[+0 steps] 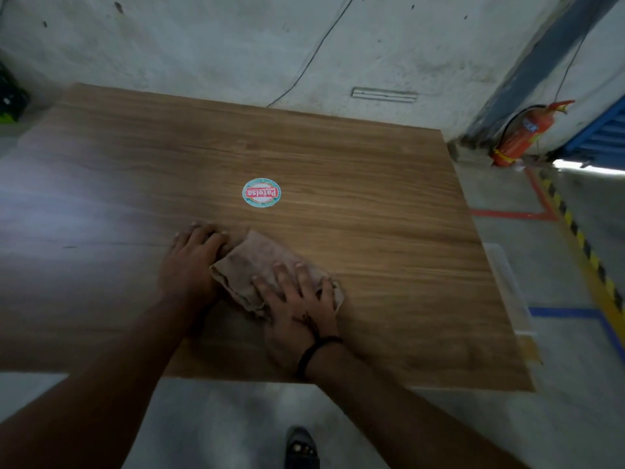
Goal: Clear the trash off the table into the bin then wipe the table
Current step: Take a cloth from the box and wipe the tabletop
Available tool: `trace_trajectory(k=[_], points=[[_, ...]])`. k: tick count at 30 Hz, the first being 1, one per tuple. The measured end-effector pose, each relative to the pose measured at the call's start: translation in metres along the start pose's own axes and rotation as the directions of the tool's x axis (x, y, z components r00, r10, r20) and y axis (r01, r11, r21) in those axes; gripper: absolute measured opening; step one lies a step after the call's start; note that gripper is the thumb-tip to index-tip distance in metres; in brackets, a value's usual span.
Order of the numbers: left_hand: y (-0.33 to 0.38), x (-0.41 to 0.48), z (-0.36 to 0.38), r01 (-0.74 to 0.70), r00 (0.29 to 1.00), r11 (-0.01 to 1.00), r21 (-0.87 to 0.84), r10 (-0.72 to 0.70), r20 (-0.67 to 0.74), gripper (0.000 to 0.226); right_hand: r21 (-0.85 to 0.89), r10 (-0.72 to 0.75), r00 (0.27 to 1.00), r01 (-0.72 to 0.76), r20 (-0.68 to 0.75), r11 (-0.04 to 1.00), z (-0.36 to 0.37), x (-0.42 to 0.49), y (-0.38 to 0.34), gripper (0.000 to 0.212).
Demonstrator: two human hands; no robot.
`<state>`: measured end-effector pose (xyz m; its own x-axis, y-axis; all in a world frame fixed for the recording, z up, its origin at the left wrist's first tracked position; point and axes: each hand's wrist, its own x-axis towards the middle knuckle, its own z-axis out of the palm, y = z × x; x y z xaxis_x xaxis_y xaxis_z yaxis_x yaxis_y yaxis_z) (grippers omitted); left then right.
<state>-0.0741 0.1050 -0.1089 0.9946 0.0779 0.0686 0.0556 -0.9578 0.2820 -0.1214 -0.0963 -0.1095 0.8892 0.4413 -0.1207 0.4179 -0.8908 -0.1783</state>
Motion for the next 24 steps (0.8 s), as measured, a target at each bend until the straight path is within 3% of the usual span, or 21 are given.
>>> trace_trajectory(k=[2, 6, 8, 11, 13, 15, 17, 19, 21, 24], points=[[0.002, 0.000, 0.002, 0.007, 0.999, 1.000, 0.010, -0.006, -0.044, 0.045, -0.019, 0.033, 0.999, -0.032, 0.021, 0.999, -0.006, 0.006, 0.026, 0.062], [0.003, 0.003, 0.003, -0.008, 0.997, 1.000, -0.008, 0.008, -0.078, 0.040, -0.039, 0.395, 0.918, -0.393, 0.039, 0.919, -0.029, 0.046, 0.091, 0.056], [-0.001, 0.001, 0.005, 0.014, 0.996, 1.000, -0.017, -0.015, -0.090, 0.031, -0.033, 0.486, 0.872, -0.485, 0.055, 0.874, -0.033, 0.054, 0.088, 0.055], [-0.003, 0.004, 0.001, 0.044, 0.992, 0.989, -0.139, -0.060, -0.109, 0.026, 0.030, 0.448, 0.894, -0.448, 0.027, 0.893, -0.026, 0.046, 0.035, 0.057], [-0.010, 0.007, -0.007, 0.063, 0.996, 0.944, -0.323, -0.081, -0.043, 0.028, 0.035, 0.345, 0.938, -0.345, -0.002, 0.938, -0.011, 0.025, -0.013, 0.056], [-0.025, -0.001, -0.022, 0.046, 0.996, 0.919, -0.392, -0.072, -0.051, 0.029, 0.019, 0.232, 0.972, -0.231, -0.046, 0.973, 0.002, -0.004, -0.051, 0.058], [-0.046, -0.022, -0.042, -0.011, 0.988, 0.963, -0.268, -0.030, -0.149, 0.026, 0.018, 0.150, 0.988, -0.149, -0.046, 0.989, 0.007, -0.028, -0.062, 0.061], [-0.072, -0.050, -0.059, -0.077, 0.977, 0.989, -0.124, 0.049, -0.209, 0.030, 0.006, 0.168, 0.986, -0.168, -0.009, 0.986, 0.012, -0.037, -0.038, 0.061], [-0.115, -0.080, -0.059, -0.082, 0.983, 0.996, 0.036, 0.086, -0.161, 0.037, -0.027, 0.308, 0.951, -0.308, -0.009, 0.951, 0.009, -0.041, 0.004, 0.064], [-0.178, -0.112, -0.054, 0.013, 0.998, 0.993, 0.114, -0.006, -0.064, 0.039, -0.009, 0.586, 0.809, -0.586, 0.039, 0.810, -0.007, -0.047, 0.049, 0.057]])
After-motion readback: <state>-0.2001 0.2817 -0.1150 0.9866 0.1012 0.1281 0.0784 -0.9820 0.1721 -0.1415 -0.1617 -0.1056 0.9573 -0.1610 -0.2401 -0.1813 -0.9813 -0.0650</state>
